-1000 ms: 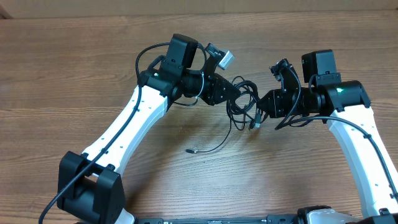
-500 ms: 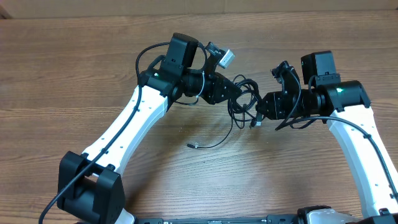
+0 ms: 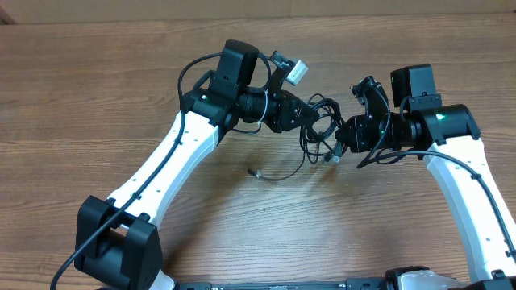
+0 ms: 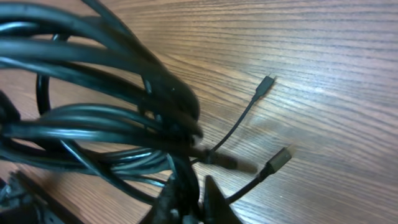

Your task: Untangle cables

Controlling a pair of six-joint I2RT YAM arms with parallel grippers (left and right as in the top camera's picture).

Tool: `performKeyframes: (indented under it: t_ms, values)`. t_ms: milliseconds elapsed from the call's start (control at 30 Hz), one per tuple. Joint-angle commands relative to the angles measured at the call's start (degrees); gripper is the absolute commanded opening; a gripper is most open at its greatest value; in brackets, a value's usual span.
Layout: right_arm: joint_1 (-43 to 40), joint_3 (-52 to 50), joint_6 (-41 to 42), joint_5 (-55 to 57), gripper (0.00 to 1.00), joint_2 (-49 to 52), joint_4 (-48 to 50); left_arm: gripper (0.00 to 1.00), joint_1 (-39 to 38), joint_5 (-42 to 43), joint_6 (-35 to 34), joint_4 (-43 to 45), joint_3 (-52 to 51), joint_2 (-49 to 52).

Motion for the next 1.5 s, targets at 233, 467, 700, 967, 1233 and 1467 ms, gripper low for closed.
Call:
performKeyframes:
  t_ms: [233, 467, 700, 967, 1233, 1467]
  values:
    - [-0.13, -0.02, 0.48, 7.37, 0.04, -0.13, -3.39, 0.04, -0.35, -14.82, -1.01, -4.42, 1.22, -2.03]
    - [-0.13, -0.02, 16.39, 30.71, 0.04, -0.13, -6.19, 0.04, -0.35, -19.96, -0.98, -6.69, 1.22, -2.03]
    - [-0.11, -0.02, 27.63, 37.24, 0.04, -0.13, -7.06, 0.04, -0.33, -21.03, -0.63, -7.54, 1.22, -2.03]
    - [-0.11, -0.02, 31.63, 35.65, 0.04, -0.13, -7.93, 0.04, -0.33, -22.56, 0.28, -8.87, 1.22, -2.03]
    - [-0.11, -0.02, 28.15, 28.11, 0.04, -0.13, -8.52, 0.04, -0.35, -32.61, 0.33, -12.33, 1.22, -2.03]
    - [-0.11, -0.02, 28.15, 28.09, 0.31, -0.13, -8.52, 0.1, -0.33, -42.88, 3.82, -16.65, 1.22, -2.03]
